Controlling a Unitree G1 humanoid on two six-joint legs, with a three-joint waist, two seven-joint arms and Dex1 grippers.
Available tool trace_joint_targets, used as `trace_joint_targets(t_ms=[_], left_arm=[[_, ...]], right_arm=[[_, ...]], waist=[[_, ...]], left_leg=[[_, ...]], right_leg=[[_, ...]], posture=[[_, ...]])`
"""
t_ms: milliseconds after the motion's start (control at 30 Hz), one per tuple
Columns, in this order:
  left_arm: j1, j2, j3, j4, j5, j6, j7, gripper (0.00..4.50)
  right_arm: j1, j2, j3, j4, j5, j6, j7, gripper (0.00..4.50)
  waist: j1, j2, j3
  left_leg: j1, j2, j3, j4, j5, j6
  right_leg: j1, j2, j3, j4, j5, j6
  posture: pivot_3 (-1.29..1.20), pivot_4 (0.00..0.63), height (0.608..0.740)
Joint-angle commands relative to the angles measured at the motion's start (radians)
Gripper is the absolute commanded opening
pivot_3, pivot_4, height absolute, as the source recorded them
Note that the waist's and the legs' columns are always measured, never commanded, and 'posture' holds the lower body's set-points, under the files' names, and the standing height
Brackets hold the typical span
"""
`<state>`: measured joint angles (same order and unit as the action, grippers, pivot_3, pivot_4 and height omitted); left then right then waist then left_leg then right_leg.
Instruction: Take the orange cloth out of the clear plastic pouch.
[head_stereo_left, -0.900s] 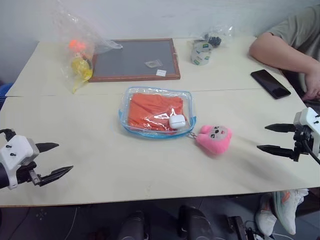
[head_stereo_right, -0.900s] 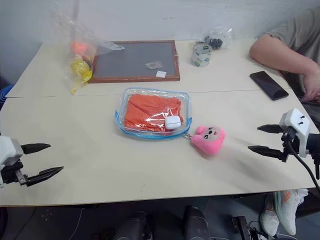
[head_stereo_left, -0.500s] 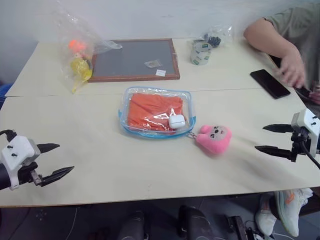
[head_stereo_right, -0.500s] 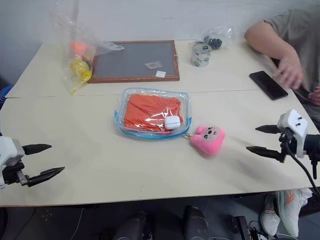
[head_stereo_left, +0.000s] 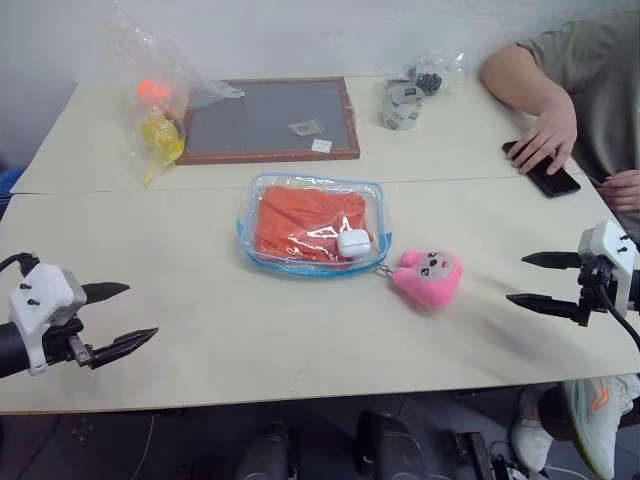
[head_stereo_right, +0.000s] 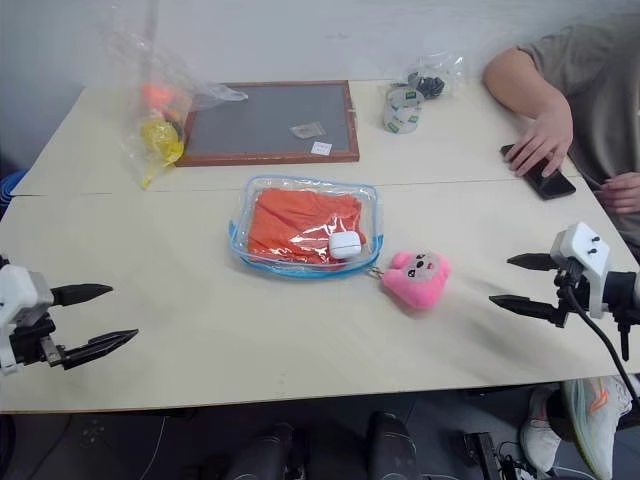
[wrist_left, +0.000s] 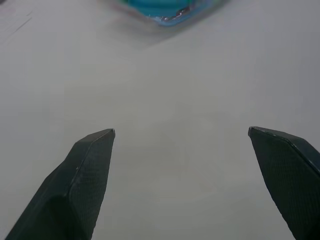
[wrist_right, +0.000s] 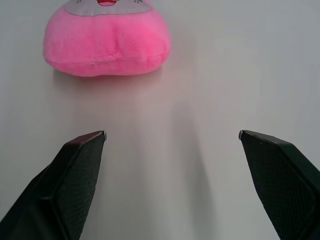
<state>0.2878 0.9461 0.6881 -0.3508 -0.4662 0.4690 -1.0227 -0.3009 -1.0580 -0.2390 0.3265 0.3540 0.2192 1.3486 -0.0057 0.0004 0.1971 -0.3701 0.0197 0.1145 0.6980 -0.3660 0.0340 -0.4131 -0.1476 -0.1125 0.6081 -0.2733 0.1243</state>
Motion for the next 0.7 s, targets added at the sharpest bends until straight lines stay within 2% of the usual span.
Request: trace_joint_targets(t_ms=[33,200,367,467,533,667,700], left_arm=[[-0.009,-0.001,0.008,-0.026,-0.015,0.007,0.007,4.50],[-0.035,0.008,0.000,-0.045,-0.034,0.033,0.013,4.50],[-0.158,0.045,-0.048,-0.159,-0.188,0.174,0.024,4.50],[-0.268,0.075,-0.115,-0.205,-0.273,0.232,0.032,4.50],[-0.364,0.091,-0.204,-0.209,-0.261,0.224,0.047,4.50],[-0.472,0.093,-0.307,-0.204,-0.241,0.216,0.064,4.50],[-0.489,0.091,-0.323,-0.205,-0.240,0.219,0.071,4.50]], right_arm=[[-0.027,-0.011,-0.010,-0.008,0.013,0.009,0.004,4.47],[-0.071,-0.005,0.011,-0.024,-0.003,-0.021,0.006,4.47],[-0.255,0.064,0.109,-0.091,0.015,0.000,0.029,4.47],[-0.407,0.169,0.215,-0.072,-0.038,-0.042,0.020,4.47],[-0.521,0.284,0.300,-0.018,-0.095,-0.077,-0.006,4.47],[-0.651,0.434,0.392,0.116,-0.195,-0.190,-0.055,4.47],[-0.683,0.472,0.406,0.169,-0.224,-0.215,-0.091,4.47]], waist=[[0.000,0.000,0.000],[-0.001,0.000,0.000],[-0.003,0.000,0.000],[-0.010,0.000,0.000],[-0.019,0.000,0.000],[-0.029,0.001,0.001],[-0.042,0.001,0.001]], left_leg=[[0.000,0.000,0.000,0.000,0.000,0.000],[0.000,0.000,0.000,0.000,0.000,0.000],[0.001,0.000,0.001,0.002,0.000,-0.001],[0.001,0.001,0.000,0.002,0.001,-0.001],[0.001,0.001,0.000,0.001,0.001,-0.002],[-0.001,0.000,0.000,0.000,0.002,-0.003],[-0.004,-0.007,-0.011,-0.003,0.003,-0.002]], right_leg=[[0.000,0.000,0.000,0.000,0.000,0.000],[0.000,0.000,0.000,0.000,0.000,0.000],[0.000,0.000,0.002,0.002,0.000,0.000],[0.000,0.001,0.002,0.003,0.000,0.000],[-0.001,0.001,0.002,0.003,0.000,0.000],[-0.002,0.002,0.000,0.004,0.000,0.000],[0.005,-0.002,-0.009,-0.001,0.000,0.000]], posture=[[0.00,0.150,0.740],[0.00,0.150,0.740],[0.00,0.150,0.740],[0.00,0.150,0.740],[0.00,0.150,0.740],[0.00,0.150,0.740],[0.00,0.150,0.740]])
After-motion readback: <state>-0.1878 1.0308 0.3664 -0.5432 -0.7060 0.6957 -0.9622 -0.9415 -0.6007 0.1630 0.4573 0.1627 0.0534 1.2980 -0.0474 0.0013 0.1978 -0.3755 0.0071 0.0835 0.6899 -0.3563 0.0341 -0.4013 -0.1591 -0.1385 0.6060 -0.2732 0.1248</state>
